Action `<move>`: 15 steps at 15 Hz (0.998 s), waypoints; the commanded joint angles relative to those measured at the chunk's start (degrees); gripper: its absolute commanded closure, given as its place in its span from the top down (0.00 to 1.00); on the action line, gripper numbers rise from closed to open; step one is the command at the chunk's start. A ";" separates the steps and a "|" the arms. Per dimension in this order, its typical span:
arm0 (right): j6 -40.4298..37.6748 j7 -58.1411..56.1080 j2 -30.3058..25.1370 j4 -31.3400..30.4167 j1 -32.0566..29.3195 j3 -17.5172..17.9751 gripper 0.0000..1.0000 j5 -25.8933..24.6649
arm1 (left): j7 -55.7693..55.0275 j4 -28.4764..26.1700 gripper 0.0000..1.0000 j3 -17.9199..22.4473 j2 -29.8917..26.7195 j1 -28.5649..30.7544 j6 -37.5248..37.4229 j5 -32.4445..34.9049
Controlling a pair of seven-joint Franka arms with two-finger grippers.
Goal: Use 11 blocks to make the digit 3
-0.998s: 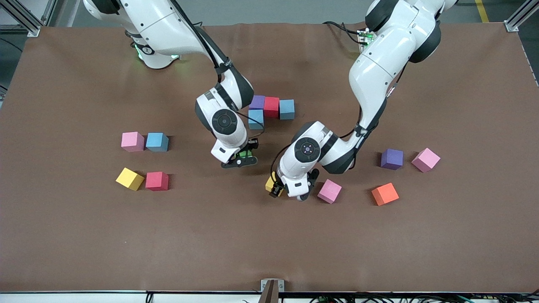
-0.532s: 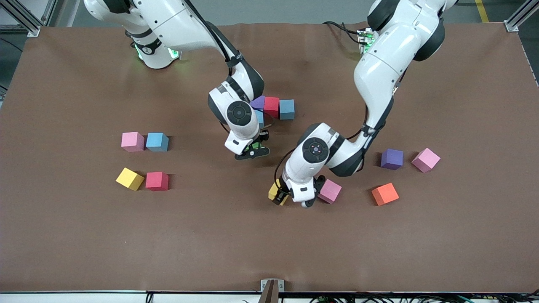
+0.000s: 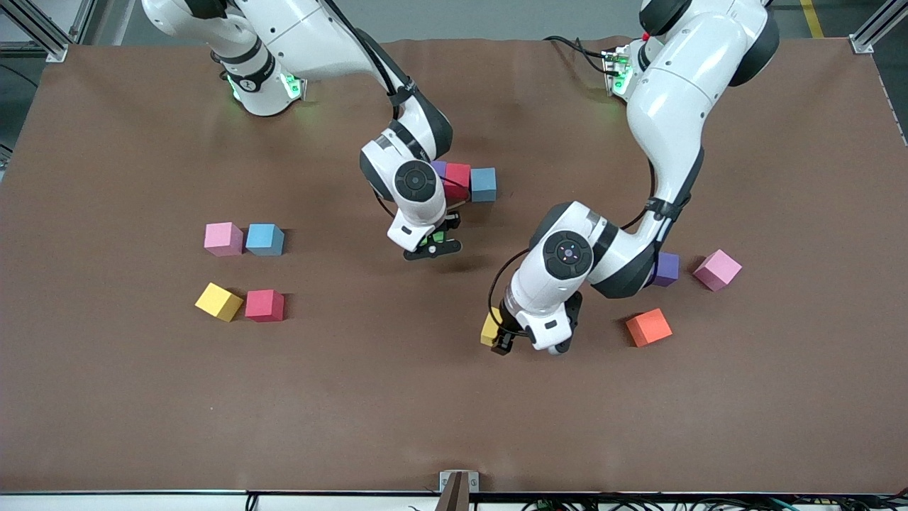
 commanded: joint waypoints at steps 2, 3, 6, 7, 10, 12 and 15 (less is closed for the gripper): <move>0.23 1.21 -0.90 -4.70 0.87 -0.16 0.31 0.49 | -9.78 -7.07 0.01 0.17 -4.87 0.63 -3.26 -0.34; 0.23 1.38 -0.90 -4.70 0.95 -0.07 0.31 0.49 | -11.28 -8.92 0.01 0.17 -6.37 0.72 -4.15 -0.34; 0.14 2.79 -0.81 -4.88 1.22 -0.07 0.32 0.49 | -12.43 -12.01 0.02 0.17 -9.19 1.68 -4.77 -0.34; 0.14 2.79 -0.90 -5.05 1.13 0.01 0.32 0.49 | -12.87 -12.01 0.02 0.17 -9.02 1.94 -4.33 -0.34; -0.30 2.88 -0.90 -5.05 1.22 0.01 0.32 0.49 | -17.25 -12.10 0.02 0.17 -8.75 0.90 -3.10 -0.60; -0.21 2.88 -0.90 -5.05 1.31 0.01 0.32 0.49 | -19.64 -12.45 0.02 -0.01 -9.10 0.89 -3.19 -0.43; -0.30 3.05 -0.90 -5.05 1.31 0.01 0.33 0.49 | -19.73 -12.80 0.02 -0.27 -9.37 0.80 -3.28 -0.60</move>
